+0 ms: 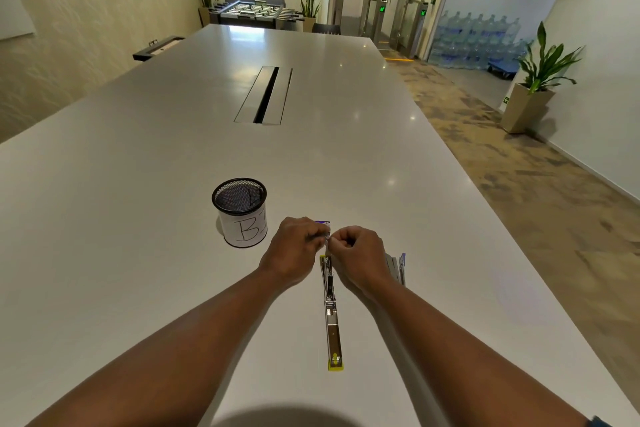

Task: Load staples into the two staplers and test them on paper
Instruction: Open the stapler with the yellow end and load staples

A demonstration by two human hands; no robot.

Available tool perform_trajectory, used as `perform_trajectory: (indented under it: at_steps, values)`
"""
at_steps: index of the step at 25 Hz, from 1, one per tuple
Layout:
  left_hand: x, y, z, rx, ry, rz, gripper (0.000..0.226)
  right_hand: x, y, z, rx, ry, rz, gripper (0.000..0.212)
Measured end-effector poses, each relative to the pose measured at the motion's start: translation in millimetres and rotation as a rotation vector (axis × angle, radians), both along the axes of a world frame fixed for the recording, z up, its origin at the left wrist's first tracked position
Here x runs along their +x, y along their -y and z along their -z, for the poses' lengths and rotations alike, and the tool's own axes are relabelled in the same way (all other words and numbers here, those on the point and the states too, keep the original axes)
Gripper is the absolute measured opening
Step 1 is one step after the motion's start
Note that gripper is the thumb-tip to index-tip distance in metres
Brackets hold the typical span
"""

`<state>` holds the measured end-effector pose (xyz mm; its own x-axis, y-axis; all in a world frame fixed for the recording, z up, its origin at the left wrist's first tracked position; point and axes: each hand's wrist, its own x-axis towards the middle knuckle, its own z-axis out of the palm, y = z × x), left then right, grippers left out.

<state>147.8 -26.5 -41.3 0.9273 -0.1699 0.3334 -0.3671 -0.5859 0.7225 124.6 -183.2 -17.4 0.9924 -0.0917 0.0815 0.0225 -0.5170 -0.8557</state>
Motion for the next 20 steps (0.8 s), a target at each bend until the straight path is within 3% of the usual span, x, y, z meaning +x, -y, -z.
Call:
perform_trajectory:
  at_steps: [5, 11, 17, 20]
  values:
    - [-8.9, -1.0, -2.3, 0.018, -0.004, -0.025, 0.016, -0.5, 3.1, -1.8, 0.012, -0.015, -0.064, 0.017]
    - [-28.4, -1.4, -3.9, -0.03, -0.006, -0.066, 0.014, -20.9, 5.9, 2.0, 0.02, 0.015, 0.002, 0.02]
    - [-56.0, -5.0, -6.2, -0.081, -0.057, -0.089, 0.021, -61.4, 0.4, 11.8, 0.194, 0.021, -0.022, 0.01]
    - [-66.7, -8.0, -5.0, -0.137, -0.12, -0.136, 0.02, -79.4, 1.3, 18.9, 0.111, 0.036, -0.097, 0.03]
